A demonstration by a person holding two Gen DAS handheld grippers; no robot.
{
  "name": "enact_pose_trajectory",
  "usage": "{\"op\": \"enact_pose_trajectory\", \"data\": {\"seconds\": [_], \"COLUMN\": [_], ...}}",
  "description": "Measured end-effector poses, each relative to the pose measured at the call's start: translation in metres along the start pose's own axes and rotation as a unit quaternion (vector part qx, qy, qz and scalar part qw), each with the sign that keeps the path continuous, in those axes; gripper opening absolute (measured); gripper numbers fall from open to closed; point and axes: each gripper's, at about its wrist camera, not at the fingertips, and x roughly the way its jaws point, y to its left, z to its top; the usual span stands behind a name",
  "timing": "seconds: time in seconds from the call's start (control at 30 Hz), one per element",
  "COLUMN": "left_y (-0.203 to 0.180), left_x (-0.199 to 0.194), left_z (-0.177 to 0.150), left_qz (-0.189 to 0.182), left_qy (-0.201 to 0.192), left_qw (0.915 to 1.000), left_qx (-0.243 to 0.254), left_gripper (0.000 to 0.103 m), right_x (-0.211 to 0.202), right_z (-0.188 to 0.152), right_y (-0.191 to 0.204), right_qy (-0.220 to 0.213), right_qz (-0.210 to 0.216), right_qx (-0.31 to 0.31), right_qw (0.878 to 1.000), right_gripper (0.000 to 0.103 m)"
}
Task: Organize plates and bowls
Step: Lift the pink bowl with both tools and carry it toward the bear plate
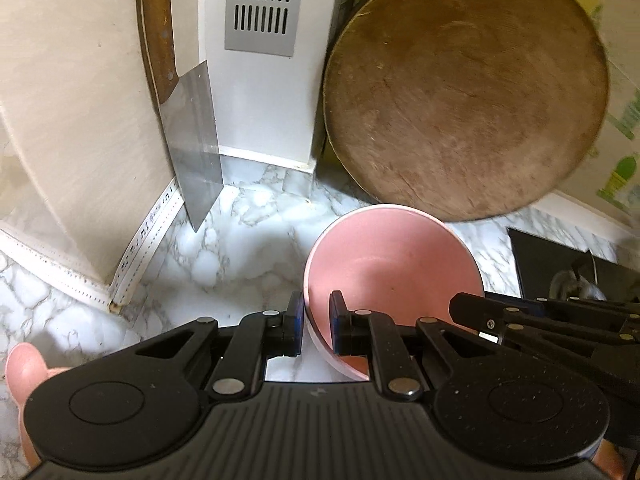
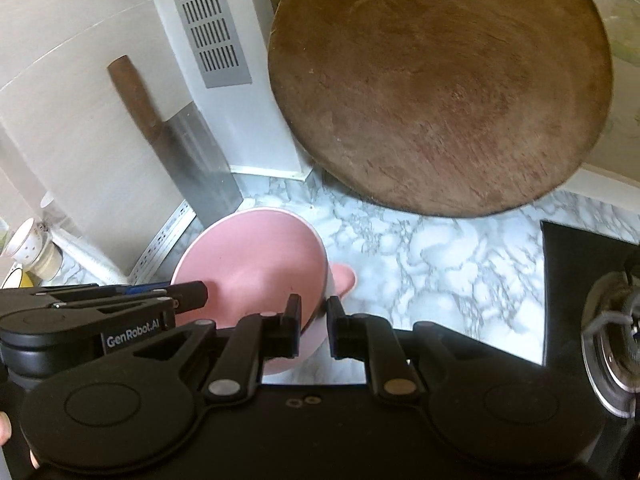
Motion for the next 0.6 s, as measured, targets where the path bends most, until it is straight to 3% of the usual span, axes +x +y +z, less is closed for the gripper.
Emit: {"op": "enact_pose_trajectory", "data": {"seconds": [0.6], "left_y": [0.002], "left_x": [-0.051], "left_z": [-0.072], "left_qz": [-0.025], "left_qy": [0.012], "left_qw": [0.9994], "left_qx": [0.022], "left_gripper": [0.012], "right_x": [-0.045], "right_z": [-0.073], "right_y": [0.015], "right_qy": [0.012], "right_qz": [-0.009], "right_qx": [0.024], "right_qw": [1.0], "right_gripper": [0.013]}}
